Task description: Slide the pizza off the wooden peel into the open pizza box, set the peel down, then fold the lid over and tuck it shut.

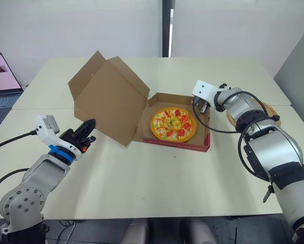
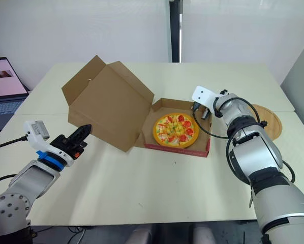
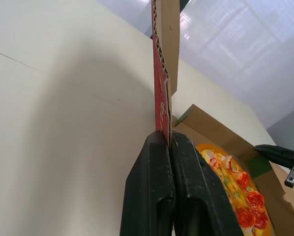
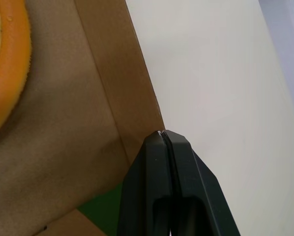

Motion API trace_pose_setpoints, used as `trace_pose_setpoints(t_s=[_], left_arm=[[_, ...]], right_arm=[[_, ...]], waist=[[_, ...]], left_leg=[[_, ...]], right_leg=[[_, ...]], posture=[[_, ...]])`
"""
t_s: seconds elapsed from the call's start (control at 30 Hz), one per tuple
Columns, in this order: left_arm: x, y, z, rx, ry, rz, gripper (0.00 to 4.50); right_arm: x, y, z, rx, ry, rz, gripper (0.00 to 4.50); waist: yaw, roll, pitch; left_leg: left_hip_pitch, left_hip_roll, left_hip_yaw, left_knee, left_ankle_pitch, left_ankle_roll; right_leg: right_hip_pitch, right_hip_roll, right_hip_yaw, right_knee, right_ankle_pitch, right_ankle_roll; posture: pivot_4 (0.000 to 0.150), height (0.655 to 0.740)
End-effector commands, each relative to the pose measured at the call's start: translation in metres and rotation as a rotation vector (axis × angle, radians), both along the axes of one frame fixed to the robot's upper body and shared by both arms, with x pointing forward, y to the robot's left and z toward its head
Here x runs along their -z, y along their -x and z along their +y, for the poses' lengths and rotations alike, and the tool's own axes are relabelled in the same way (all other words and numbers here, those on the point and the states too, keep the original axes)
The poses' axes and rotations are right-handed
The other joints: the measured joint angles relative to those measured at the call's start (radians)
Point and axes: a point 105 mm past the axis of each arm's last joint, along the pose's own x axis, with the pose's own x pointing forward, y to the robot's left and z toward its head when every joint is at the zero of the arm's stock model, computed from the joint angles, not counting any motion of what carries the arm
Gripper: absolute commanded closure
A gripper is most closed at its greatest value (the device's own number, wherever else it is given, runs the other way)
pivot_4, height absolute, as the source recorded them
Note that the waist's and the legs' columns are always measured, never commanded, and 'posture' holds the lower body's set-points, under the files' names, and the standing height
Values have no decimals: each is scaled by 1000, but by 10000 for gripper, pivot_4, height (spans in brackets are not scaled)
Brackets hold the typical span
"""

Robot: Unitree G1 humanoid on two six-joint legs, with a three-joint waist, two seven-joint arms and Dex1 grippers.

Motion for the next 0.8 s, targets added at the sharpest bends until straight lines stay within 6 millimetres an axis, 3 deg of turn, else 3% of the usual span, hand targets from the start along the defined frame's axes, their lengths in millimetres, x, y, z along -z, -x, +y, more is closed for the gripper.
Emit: trace_pose_setpoints(t_s=[0.03, 0.13, 0.3, 0.5, 0.8], left_arm=[[-5, 3, -9, 38, -22, -23, 45000], [-4, 4, -9, 38, -25, -21, 45000], [-4, 5, -10, 47, -30, -19, 45000], [-7, 3, -10, 77, -51, -28, 45000], [-11, -3, -13, 108, -62, -38, 45000]], right_arm=[[-24, 1, 17, -110, 13, -25, 44749], [-22, 9, 22, -203, 32, 36, 44749], [-13, 24, 9, -332, 153, 140, 44749], [2, 72, 6, -612, 207, 344, 44749], [22, 104, 16, -699, 237, 400, 44749]], waist=[[0, 0, 0], [0, 0, 0], [1, 0, 0], [0, 0, 0], [-1, 0, 0]], left_leg=[[0, 0, 0, 0, 0, 0], [0, 0, 0, 0, 0, 0], [0, 0, 0, 0, 0, 0], [0, 0, -1, 0, 0, 0], [1, 1, -1, 0, 0, 0]], right_leg=[[0, 0, 0, 0, 0, 0], [0, 0, 0, 0, 0, 0], [0, 0, 0, 0, 0, 0], [1, 0, -1, -1, 0, 0], [1, 0, -1, 0, 0, 0]], posture=[[1500, 7400], [1500, 7400], [1500, 7400], [1500, 7400], [1500, 7400]])
